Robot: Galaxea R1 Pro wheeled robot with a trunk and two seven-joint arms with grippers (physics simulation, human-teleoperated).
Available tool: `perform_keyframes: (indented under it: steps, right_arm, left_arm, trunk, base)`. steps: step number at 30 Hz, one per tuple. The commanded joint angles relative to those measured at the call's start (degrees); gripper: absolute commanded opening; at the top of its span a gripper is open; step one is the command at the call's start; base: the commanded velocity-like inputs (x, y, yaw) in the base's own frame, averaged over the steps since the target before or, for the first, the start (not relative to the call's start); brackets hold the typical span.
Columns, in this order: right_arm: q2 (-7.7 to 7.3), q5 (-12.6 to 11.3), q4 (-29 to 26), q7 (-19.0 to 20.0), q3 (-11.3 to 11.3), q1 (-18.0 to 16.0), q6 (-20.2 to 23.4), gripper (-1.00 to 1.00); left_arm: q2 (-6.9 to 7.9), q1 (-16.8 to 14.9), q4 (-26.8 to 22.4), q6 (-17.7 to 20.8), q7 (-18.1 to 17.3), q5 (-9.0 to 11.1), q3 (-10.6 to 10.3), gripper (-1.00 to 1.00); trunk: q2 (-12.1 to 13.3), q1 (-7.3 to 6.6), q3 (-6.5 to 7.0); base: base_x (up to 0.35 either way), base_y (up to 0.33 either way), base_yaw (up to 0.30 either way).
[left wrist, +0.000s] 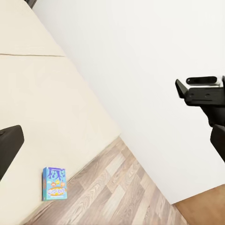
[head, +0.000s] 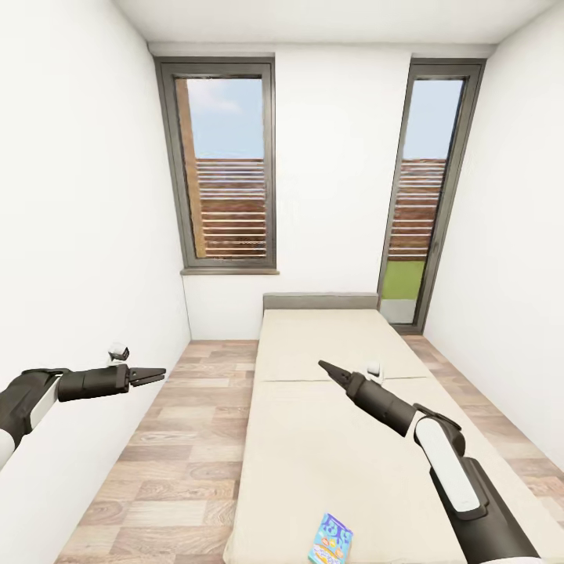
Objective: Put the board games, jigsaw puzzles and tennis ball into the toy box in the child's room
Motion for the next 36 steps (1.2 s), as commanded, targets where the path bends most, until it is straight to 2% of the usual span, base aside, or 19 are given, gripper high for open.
perform_keyframes:
  steps: [1, 18, 25, 36]
  right_arm:
    - [-0.03, -0.25, 0.26, -0.02, 0.02, -0.02, 0.17, 1.0]
    - [0.04, -0.3, 1.89, -0.11, -0.02, -0.02, -0.15, 1.0]
    - [0.06, -0.51, 7.08, -0.12, -0.48, -0.02, -0.3, 1.0]
    - [0.08, -0.64, 11.78, -0.24, -3.7, -0.01, -5.28, 1.0]
  left_arm:
    - [0.07, -0.03, 0.02, 0.6, -0.13, 0.35, -0.38, 1.0]
    - [0.11, -0.03, 0.02, 0.6, -0.16, 0.35, -0.38, 1.0]
    - [0.15, -0.03, 0.02, 0.6, -0.17, 0.35, -0.38, 1.0]
    - [0.29, -0.03, 0.02, 0.61, -0.21, 0.35, -0.36, 1.0]
  trunk:
    - [-0.05, 0.02, -0.03]
    - [-0.05, 0.02, -0.03]
    - [-0.05, 0.02, -0.03]
    - [-0.05, 0.02, -0.03]
  base:
    - [0.0, 0.0, 0.0]
    - [0.0, 0.0, 0.0]
    - [0.0, 0.0, 0.0]
    - [-0.04, 0.104, 0.0]
